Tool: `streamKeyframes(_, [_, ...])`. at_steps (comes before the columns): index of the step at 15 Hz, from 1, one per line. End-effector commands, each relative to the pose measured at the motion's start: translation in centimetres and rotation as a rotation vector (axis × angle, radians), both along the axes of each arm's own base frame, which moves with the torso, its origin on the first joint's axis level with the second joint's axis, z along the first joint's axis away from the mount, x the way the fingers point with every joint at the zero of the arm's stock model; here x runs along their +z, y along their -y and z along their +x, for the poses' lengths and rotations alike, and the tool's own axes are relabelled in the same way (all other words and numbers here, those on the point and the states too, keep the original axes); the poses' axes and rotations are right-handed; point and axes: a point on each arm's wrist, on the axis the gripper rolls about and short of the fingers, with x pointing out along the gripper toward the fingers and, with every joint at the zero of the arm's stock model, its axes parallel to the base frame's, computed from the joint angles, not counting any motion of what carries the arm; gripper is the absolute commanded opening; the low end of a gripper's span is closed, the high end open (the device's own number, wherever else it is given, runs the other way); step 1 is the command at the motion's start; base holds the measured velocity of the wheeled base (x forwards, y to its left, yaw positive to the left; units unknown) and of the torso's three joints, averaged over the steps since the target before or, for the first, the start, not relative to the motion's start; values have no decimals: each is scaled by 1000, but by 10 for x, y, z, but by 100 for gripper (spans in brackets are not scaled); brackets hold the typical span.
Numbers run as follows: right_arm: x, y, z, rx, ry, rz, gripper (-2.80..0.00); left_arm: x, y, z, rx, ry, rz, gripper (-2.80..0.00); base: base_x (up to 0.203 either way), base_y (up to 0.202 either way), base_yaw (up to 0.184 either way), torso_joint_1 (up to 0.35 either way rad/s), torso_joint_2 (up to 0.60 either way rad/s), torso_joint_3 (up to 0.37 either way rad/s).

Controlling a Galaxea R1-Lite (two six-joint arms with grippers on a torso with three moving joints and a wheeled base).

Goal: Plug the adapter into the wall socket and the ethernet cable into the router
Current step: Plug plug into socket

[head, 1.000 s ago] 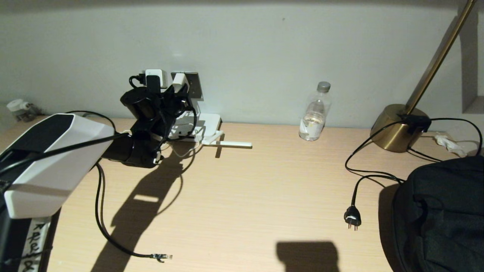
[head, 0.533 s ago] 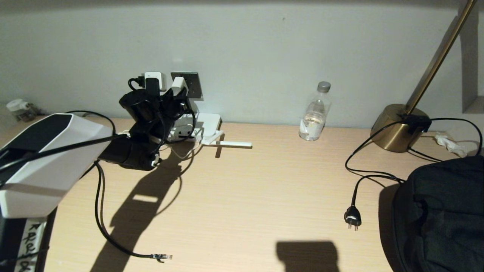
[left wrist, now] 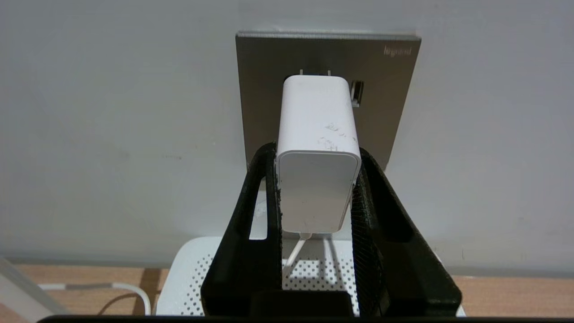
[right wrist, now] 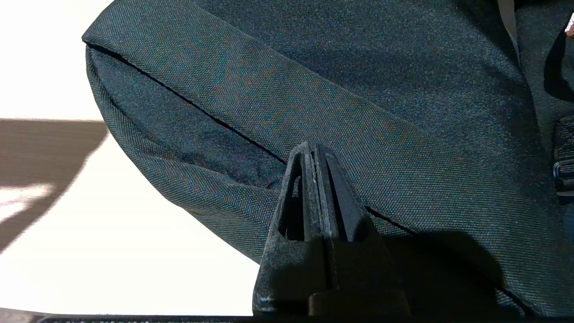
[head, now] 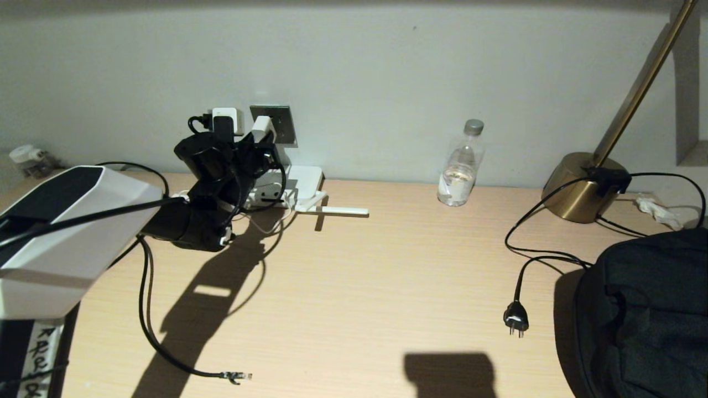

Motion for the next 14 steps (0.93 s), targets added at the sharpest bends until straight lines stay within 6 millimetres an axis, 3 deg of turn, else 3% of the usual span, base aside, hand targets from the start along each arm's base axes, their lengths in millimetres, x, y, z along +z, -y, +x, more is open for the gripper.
streamKeyframes(1, [0,0,0,0,-2,0,-280,-2,0,-1,1,-3,1,-280,0,0,0,0,0,0])
streamKeyframes(14, [0,0,0,0,-2,0,-280,-5,-1,-2,1,-17,4,-280,0,0,0,0,0,0])
